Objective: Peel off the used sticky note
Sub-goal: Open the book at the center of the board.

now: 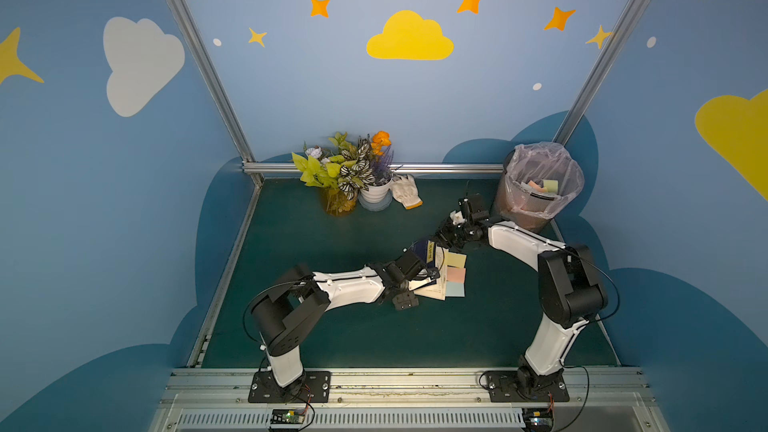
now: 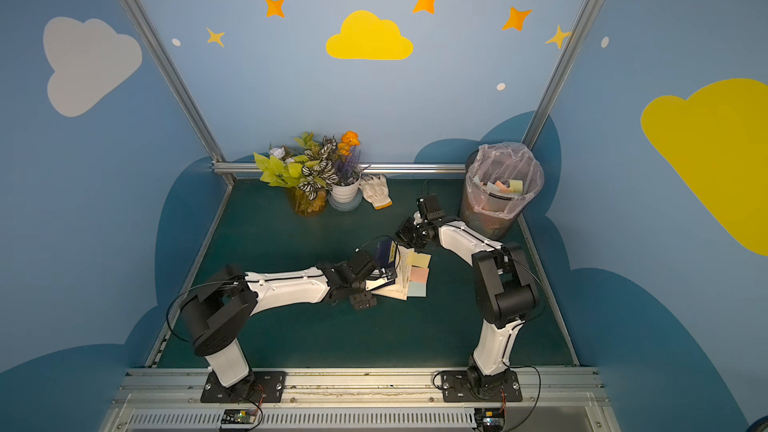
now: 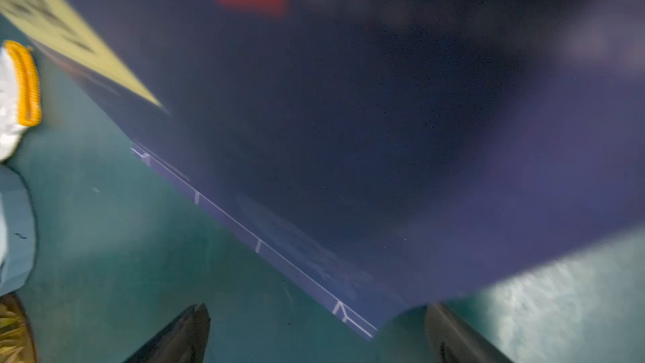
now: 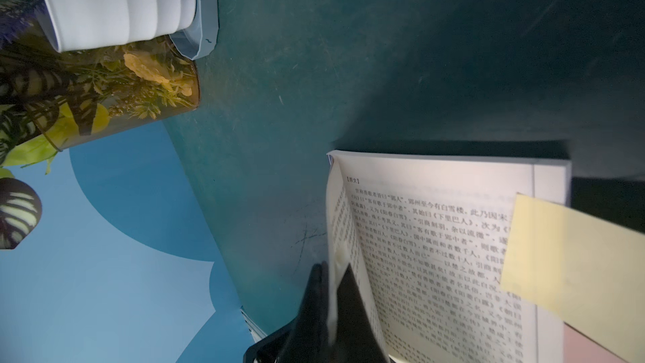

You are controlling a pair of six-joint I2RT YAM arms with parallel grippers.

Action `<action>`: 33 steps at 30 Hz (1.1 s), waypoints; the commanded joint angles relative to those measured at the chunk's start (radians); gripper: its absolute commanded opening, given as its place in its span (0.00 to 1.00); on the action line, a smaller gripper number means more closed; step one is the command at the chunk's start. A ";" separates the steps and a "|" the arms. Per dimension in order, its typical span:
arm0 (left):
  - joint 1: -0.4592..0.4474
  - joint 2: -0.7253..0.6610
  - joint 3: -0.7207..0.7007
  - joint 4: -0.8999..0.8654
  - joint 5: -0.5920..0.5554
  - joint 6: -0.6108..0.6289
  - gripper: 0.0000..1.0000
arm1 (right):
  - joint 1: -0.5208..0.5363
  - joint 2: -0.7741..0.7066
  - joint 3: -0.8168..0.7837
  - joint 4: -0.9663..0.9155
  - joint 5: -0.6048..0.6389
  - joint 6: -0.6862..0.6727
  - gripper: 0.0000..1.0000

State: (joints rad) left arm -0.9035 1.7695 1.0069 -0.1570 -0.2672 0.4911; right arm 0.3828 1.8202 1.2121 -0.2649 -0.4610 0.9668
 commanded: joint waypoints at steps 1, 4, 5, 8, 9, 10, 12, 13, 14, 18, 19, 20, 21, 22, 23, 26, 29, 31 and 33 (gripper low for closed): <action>-0.003 0.024 0.023 0.056 -0.035 0.008 1.00 | -0.005 0.017 0.000 0.026 -0.021 0.010 0.00; -0.004 0.026 0.027 0.063 -0.027 0.010 1.00 | -0.004 0.018 -0.012 0.035 -0.020 0.015 0.00; -0.006 0.025 0.028 0.064 -0.023 0.009 1.00 | -0.004 0.018 -0.015 0.039 -0.020 0.016 0.00; -0.009 0.027 0.029 0.069 -0.014 0.010 1.00 | -0.006 0.017 -0.018 0.047 -0.018 0.021 0.00; -0.011 0.026 0.029 0.071 -0.012 0.011 1.00 | -0.006 0.018 -0.018 0.051 -0.018 0.022 0.00; -0.012 0.025 0.026 0.077 -0.012 0.012 1.00 | -0.005 0.020 -0.016 0.051 -0.018 0.024 0.00; -0.012 0.020 0.024 0.084 -0.012 0.011 1.00 | -0.006 0.024 -0.011 0.050 -0.020 0.024 0.00; -0.012 0.016 0.023 0.087 -0.011 0.010 1.00 | -0.005 0.026 -0.010 0.049 -0.020 0.025 0.00; -0.012 0.014 0.021 0.091 -0.009 0.009 1.00 | -0.007 0.027 -0.007 0.049 -0.022 0.026 0.00; -0.014 0.015 0.016 0.103 -0.010 0.013 1.00 | -0.007 0.030 -0.003 0.050 -0.023 0.030 0.00; -0.015 0.017 0.015 0.109 -0.015 0.015 1.00 | -0.007 0.030 -0.002 0.050 -0.022 0.030 0.00; -0.015 0.020 0.014 0.116 -0.022 0.018 1.00 | -0.007 0.030 -0.003 0.051 -0.023 0.030 0.00; -0.014 0.023 0.012 0.123 -0.031 0.019 1.00 | -0.007 0.030 -0.002 0.051 -0.024 0.031 0.00; -0.015 0.023 0.011 0.130 -0.039 0.021 1.00 | -0.007 0.029 -0.002 0.050 -0.022 0.030 0.00; -0.015 0.020 0.008 0.135 -0.044 0.023 1.00 | -0.007 0.028 -0.003 0.051 -0.021 0.030 0.00; -0.015 0.004 -0.003 0.140 -0.044 0.028 0.92 | -0.009 0.030 -0.003 0.048 -0.020 0.029 0.00; -0.015 -0.013 -0.015 0.131 -0.042 0.033 0.75 | -0.010 0.031 0.002 0.035 -0.015 0.018 0.00; -0.014 -0.021 -0.021 0.128 -0.044 0.032 0.67 | -0.012 0.030 0.008 0.018 -0.005 0.005 0.02; -0.012 -0.024 -0.028 0.128 -0.045 0.028 0.57 | -0.012 0.030 0.013 0.000 0.003 -0.010 0.10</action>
State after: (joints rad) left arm -0.9192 1.7817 0.9909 -0.0429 -0.3038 0.5194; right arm 0.3733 1.8362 1.2060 -0.2306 -0.4622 0.9813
